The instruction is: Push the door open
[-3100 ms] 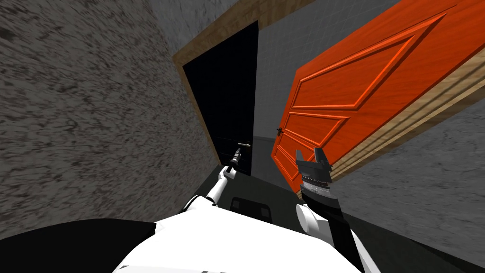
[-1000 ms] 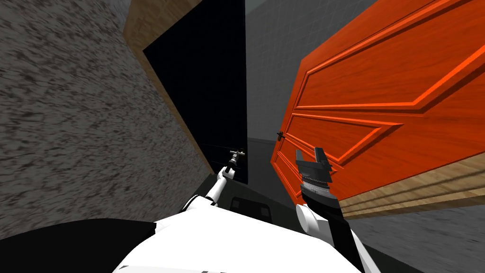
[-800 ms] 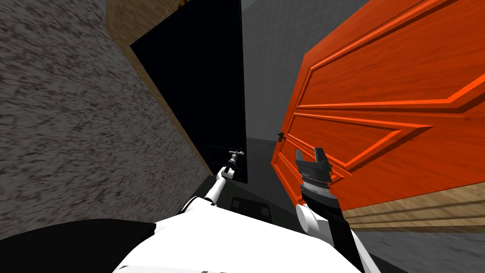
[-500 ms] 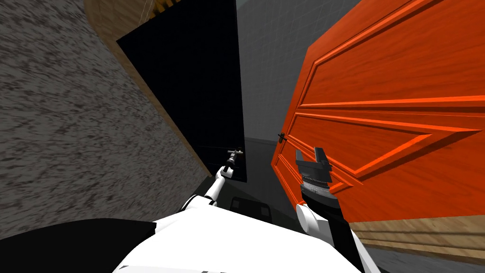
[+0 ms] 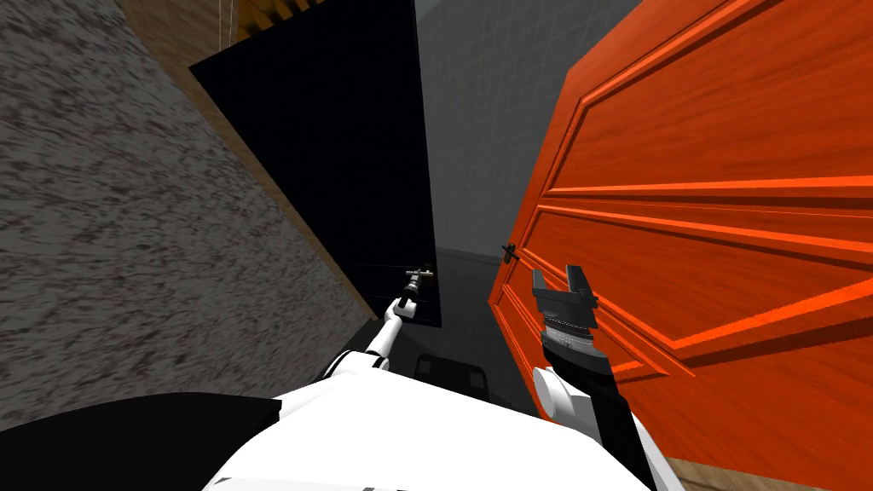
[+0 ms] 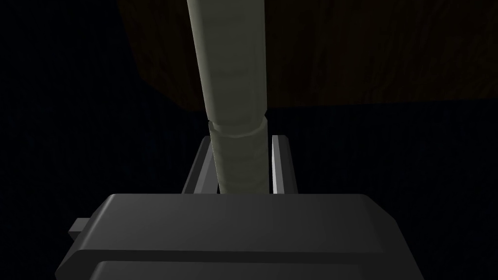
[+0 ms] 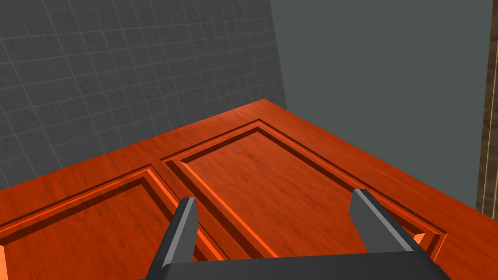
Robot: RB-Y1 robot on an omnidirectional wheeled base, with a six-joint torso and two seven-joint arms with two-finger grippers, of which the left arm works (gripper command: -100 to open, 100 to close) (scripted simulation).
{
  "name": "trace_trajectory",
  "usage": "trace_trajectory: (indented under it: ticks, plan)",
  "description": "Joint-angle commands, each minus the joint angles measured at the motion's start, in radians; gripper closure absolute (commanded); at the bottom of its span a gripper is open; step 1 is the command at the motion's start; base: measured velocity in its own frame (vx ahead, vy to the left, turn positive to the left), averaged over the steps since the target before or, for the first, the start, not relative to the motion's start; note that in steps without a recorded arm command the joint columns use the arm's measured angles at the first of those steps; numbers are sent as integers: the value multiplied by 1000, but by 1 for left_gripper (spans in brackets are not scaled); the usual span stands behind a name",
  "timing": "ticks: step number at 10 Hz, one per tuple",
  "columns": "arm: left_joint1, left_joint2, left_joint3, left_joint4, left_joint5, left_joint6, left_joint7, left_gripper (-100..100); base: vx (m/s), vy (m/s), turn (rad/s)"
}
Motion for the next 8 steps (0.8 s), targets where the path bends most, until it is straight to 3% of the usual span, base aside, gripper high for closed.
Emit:
trace_trajectory:
  ticks: [1, 7, 8]
  plan:
    - [3, 10, 34, -3, 6, -8, -13, 100, 183, -139, 103]
    - [-2, 15, 114, 7, 27, -3, -40, 100, 178, -130, 84]
    - [-2, 15, 114, 7, 27, -3, -40, 100, 125, -107, 80]
